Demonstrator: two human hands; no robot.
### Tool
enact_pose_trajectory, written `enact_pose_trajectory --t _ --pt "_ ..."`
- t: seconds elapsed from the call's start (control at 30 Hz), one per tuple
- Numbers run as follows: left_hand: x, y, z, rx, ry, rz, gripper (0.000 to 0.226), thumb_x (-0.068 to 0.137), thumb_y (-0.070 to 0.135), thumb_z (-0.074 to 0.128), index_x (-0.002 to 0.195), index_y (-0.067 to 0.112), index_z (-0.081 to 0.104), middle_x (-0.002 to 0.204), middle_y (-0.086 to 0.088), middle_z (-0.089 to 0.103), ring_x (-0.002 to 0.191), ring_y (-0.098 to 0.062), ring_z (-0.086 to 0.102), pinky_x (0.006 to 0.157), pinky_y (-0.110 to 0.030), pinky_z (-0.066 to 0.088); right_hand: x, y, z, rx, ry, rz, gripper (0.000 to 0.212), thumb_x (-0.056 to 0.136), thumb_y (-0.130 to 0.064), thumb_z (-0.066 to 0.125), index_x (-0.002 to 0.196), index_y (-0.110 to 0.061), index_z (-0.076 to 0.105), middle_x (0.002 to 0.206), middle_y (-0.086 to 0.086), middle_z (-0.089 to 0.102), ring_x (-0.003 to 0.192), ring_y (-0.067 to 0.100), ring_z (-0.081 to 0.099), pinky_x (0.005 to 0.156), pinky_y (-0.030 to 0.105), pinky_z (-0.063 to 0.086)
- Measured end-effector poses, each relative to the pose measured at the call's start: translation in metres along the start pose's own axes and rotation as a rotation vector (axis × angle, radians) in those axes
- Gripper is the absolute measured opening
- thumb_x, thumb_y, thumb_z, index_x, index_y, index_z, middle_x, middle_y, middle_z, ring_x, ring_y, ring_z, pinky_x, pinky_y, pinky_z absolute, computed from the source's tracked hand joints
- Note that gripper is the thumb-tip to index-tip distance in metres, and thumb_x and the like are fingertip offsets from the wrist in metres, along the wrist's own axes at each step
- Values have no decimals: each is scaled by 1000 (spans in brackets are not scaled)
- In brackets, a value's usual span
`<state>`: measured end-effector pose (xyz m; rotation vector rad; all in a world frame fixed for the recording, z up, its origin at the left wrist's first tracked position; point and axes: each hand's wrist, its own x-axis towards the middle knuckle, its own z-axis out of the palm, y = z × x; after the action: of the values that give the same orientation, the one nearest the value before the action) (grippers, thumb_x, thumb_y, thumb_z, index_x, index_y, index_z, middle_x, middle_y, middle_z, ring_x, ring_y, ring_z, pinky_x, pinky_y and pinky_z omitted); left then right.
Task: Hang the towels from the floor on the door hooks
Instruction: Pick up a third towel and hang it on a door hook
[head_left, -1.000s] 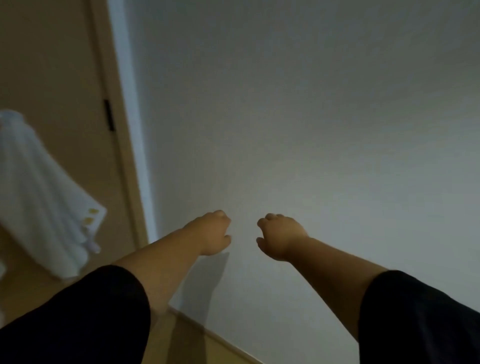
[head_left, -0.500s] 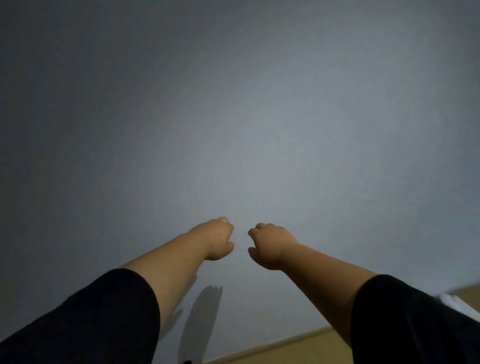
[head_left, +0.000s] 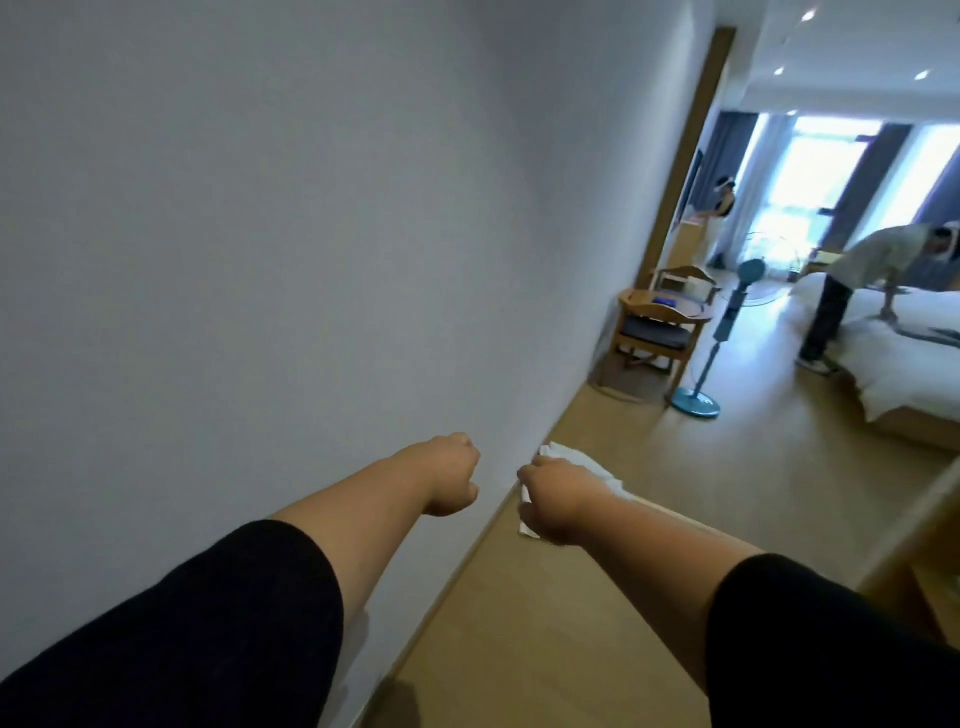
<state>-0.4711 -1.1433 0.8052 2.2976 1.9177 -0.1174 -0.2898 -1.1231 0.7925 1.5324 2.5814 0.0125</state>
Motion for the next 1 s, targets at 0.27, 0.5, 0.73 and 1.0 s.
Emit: enact_pose_trajectory --t 0.27,0.5,0.73,1.0 --pt "104 7 -7 69 -15 235 49 94 34 47 138 12 45 144 -5 39 123 -25 50 100 -41 44 21 45 12 53 -39 267 39 89 -33 45 123 -16 56 126 6 55 114 26 54 87 37 46" --pt "173 47 5 82 -44 424 40 88 36 47 123 18 54 134 -1 47 108 -21 56 91 -41 50 31 95 29 157 -14 421 39 87 -34 45 121 -18 55 127 5 54 112 26 54 92 39 48" --pt "252 90 29 112 -82 497 38 90 35 49 122 14 52 134 -3 47 114 -24 52 93 -40 46 68 172 67 212 -56 471 38 93 -37 45 121 -14 55 132 7 52 117 26 52 90 36 44" --pt "407 129 29 114 -114 400 41 91 33 49 127 13 51 136 -5 46 113 -24 53 93 -39 47 167 319 85 315 -96 422 31 86 -33 47 111 -16 55 116 3 53 107 27 54 88 42 49"
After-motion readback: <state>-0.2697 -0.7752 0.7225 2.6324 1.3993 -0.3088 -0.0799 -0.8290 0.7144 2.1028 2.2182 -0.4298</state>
